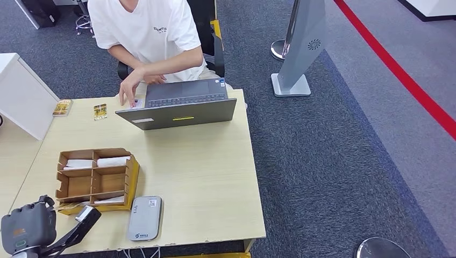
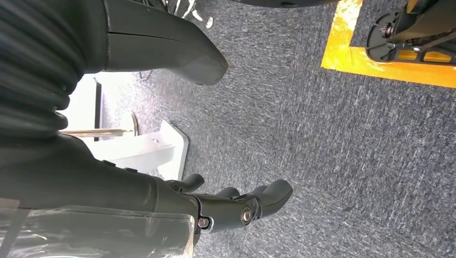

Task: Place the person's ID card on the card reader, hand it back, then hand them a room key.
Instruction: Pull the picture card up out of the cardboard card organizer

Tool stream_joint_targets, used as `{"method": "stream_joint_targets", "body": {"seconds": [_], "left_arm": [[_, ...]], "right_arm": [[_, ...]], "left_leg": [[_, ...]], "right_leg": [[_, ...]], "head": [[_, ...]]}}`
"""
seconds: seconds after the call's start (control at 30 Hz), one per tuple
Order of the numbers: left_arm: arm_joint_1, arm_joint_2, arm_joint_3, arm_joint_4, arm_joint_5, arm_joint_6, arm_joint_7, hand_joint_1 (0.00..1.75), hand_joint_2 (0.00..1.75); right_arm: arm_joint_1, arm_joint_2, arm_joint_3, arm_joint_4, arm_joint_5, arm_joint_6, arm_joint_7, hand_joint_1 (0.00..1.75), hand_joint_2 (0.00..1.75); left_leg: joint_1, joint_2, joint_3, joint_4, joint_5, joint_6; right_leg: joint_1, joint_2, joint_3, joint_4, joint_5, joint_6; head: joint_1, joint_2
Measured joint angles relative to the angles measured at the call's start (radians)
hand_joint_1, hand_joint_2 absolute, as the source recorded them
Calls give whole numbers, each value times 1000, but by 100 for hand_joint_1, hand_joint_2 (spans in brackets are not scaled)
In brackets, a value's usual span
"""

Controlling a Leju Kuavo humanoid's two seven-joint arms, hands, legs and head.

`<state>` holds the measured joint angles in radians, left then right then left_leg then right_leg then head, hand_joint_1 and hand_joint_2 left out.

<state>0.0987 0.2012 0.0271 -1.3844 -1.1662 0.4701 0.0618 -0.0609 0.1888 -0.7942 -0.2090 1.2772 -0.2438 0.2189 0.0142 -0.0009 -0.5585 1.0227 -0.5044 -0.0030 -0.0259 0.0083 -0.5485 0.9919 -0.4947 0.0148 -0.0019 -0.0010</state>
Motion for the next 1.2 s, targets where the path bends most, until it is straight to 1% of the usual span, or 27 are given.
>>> {"method": "stream_joint_targets", "body": {"seconds": [0.37, 0.5, 0.73, 1.2], "left_arm": [[2, 22, 0, -91, 5, -4, 3, 175, 175], [2, 23, 0, -100, 8, -11, 2, 0, 175], [3, 23, -3, -100, 7, -40, 15, 0, 175], [3, 23, -5, -100, 7, -45, 16, 0, 175]], "right_arm": [[0, 0, -2, 0, -3, 0, -6, 0, 175], [0, 0, -2, 0, -3, -1, -7, 0, 175], [0, 0, -5, 0, -3, -4, -7, 0, 175], [0, 0, -12, 0, -3, -5, -7, 0, 175]], "left_leg": [[0, 0, 0, 0, 0, 0], [0, 0, 0, 0, 0, 0], [0, 0, 0, 0, 0, 0], [0, 0, 0, 0, 0, 0]], "right_leg": [[0, 0, 0, 0, 0, 0], [0, 0, 0, 0, 0, 0], [0, 0, 0, 0, 0, 0], [0, 0, 0, 0, 0, 0]], "head": [[0, 0], [0, 0], [0, 0], [0, 0]]}}
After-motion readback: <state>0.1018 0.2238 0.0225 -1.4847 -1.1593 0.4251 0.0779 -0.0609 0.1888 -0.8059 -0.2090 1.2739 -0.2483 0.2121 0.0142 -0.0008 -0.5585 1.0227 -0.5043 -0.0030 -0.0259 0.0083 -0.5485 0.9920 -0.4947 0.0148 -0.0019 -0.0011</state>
